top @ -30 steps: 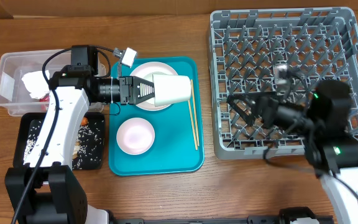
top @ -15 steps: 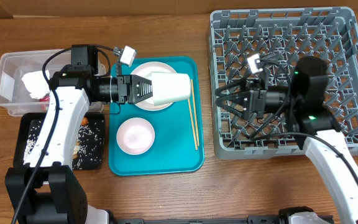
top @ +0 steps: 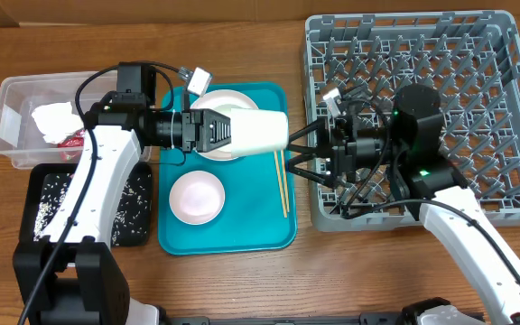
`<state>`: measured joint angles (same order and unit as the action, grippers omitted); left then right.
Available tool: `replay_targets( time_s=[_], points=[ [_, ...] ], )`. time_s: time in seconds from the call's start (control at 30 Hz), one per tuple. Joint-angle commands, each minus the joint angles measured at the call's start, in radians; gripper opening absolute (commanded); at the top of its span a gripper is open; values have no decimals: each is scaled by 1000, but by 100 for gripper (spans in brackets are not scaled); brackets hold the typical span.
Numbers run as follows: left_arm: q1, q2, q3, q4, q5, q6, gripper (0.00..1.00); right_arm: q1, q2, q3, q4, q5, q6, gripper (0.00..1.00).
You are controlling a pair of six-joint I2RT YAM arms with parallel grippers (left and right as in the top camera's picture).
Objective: Sort waste into correct bins and load items into the dishwasher
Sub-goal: 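Move the right gripper toward the cup held by the left gripper, then grasp the cup with the right gripper and release the left gripper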
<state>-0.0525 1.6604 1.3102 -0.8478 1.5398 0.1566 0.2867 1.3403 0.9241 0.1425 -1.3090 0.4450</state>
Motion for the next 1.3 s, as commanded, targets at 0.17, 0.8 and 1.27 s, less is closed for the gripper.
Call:
replay_targets(
  time_s=[0.17,0.8,1.27],
  points=[
    [-27,-11,18,1,25,-4,4,22,-5,20,13,67,-92,90],
    [-56,-11,18,4,16,-3,4,22,-5,20,53,131,-138,95],
    [-81,-11,18,29,-24,-4,4,22,-5,19,70,73,-135,80]
  ],
)
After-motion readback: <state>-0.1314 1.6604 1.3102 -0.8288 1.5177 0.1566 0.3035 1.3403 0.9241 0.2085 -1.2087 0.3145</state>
